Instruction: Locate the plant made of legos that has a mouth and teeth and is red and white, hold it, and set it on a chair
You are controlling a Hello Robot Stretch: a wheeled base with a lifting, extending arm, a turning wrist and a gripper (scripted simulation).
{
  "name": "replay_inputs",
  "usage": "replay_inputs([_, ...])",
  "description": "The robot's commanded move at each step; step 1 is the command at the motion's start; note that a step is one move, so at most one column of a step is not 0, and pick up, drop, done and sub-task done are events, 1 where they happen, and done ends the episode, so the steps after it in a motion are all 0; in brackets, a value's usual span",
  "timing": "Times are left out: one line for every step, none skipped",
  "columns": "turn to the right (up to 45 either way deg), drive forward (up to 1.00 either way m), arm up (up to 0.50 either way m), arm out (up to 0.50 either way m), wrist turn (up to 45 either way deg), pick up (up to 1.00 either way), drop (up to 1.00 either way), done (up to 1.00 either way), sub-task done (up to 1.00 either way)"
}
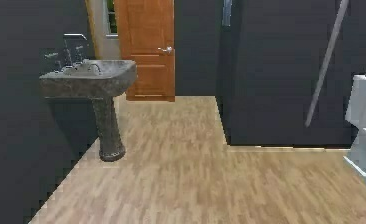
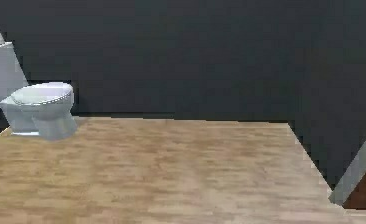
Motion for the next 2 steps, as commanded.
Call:
replay_inputs([0.0, 1.00, 0.00, 0.00, 0.0, 0.00, 0.00, 0.00, 0.00])
replay_inputs([0.0, 1.00, 0.00, 0.00, 0.0, 0.00, 0.00, 0.00, 0.00])
